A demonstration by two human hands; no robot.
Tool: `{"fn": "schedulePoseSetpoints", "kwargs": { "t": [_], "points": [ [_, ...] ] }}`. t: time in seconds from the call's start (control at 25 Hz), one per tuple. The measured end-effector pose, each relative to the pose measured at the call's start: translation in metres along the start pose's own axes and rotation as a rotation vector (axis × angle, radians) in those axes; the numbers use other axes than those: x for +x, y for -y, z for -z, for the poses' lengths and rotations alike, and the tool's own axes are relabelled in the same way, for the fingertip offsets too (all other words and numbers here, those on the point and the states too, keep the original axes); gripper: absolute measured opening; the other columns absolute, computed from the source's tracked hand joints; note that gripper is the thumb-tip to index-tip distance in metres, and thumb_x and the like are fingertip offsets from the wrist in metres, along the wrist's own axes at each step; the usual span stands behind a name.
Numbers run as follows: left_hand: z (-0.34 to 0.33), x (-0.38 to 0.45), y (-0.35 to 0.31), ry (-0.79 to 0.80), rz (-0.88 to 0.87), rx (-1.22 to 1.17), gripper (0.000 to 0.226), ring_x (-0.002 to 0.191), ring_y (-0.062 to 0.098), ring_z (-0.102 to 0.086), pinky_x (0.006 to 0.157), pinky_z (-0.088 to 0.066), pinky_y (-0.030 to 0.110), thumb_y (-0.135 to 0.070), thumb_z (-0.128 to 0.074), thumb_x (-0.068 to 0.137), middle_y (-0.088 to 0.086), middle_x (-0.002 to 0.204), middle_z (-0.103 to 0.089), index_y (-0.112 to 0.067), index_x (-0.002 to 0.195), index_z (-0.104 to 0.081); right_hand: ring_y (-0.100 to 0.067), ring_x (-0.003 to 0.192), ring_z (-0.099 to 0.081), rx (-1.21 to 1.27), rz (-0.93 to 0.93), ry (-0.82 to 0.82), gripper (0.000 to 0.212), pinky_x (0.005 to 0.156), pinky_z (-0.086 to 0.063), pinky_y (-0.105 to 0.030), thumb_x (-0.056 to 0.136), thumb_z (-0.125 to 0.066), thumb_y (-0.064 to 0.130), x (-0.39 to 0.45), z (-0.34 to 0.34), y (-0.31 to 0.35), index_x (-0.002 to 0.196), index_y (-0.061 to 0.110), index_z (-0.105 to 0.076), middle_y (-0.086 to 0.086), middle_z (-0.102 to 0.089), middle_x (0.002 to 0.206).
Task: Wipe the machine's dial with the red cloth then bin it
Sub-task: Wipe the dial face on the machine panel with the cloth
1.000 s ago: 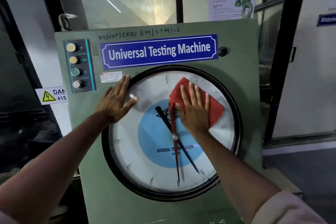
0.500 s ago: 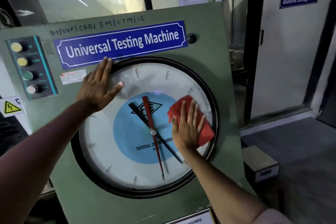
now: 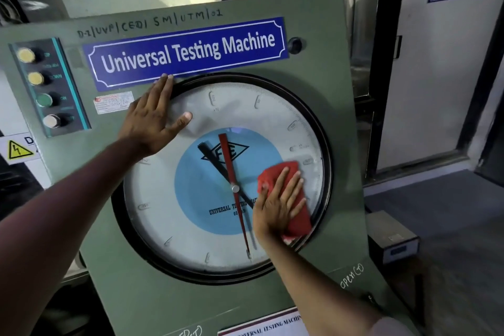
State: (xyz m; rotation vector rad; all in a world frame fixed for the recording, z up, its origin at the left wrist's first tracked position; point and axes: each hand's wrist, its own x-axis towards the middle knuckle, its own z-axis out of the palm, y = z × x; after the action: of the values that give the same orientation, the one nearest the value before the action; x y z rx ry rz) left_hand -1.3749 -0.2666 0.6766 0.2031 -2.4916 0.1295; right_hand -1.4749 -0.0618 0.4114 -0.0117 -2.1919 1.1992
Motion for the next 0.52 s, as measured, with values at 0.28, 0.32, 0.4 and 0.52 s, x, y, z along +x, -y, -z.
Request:
{"fn": "schedulePoseSetpoints", "kwargs": {
  "t": [0.28, 0.32, 0.4, 0.52],
  "points": [
    [-0.004, 0.000, -0.002, -0.045, 0.016, 0.005, 0.097, 0.160, 0.026, -0.015, 0.124, -0.016, 0.053, -0.083, -0.020, 0.092, 0.001, 0.176, -0.007, -0.026, 0.166, 0.002, -0.025, 0.162, -0.017, -0.032, 0.044, -0.003, 0.068, 0.127, -0.016, -0.058, 0.106, -0.027, 0.054, 0.028, 0.005, 0.005, 0.167, 0.025, -0.013, -0.007, -0.014, 0.175],
    [-0.004, 0.000, -0.002, -0.048, 0.016, 0.003, 0.097, 0.160, 0.026, -0.015, 0.124, -0.016, 0.054, -0.084, -0.019, 0.092, 0.001, 0.176, -0.007, -0.026, 0.166, 0.002, -0.026, 0.162, -0.016, -0.041, 0.071, 0.021, 0.068, 0.128, -0.015, -0.059, 0.106, -0.026, 0.054, 0.023, 0.007, -0.001, 0.167, 0.025, -0.012, -0.007, -0.013, 0.175],
    [-0.004, -0.001, -0.002, -0.050, 0.017, 0.004, 0.098, 0.160, 0.027, -0.014, 0.124, -0.016, 0.055, -0.085, -0.019, 0.092, 0.001, 0.176, -0.007, -0.026, 0.166, 0.003, -0.026, 0.162, -0.012, -0.073, 0.115, 0.068, 0.069, 0.127, -0.014, -0.060, 0.106, -0.025, 0.055, 0.019, 0.013, -0.005, 0.166, 0.026, -0.006, -0.007, -0.010, 0.176],
    [-0.004, 0.000, -0.001, -0.019, 0.018, -0.010, 0.099, 0.160, 0.027, -0.014, 0.124, -0.016, 0.057, -0.086, -0.019, 0.090, 0.001, 0.176, -0.007, -0.026, 0.166, 0.002, -0.026, 0.163, -0.005, -0.049, 0.085, 0.088, 0.070, 0.127, -0.011, -0.061, 0.108, -0.030, 0.054, 0.052, 0.019, 0.011, 0.166, 0.028, -0.001, -0.006, -0.005, 0.176]
  ]
}}
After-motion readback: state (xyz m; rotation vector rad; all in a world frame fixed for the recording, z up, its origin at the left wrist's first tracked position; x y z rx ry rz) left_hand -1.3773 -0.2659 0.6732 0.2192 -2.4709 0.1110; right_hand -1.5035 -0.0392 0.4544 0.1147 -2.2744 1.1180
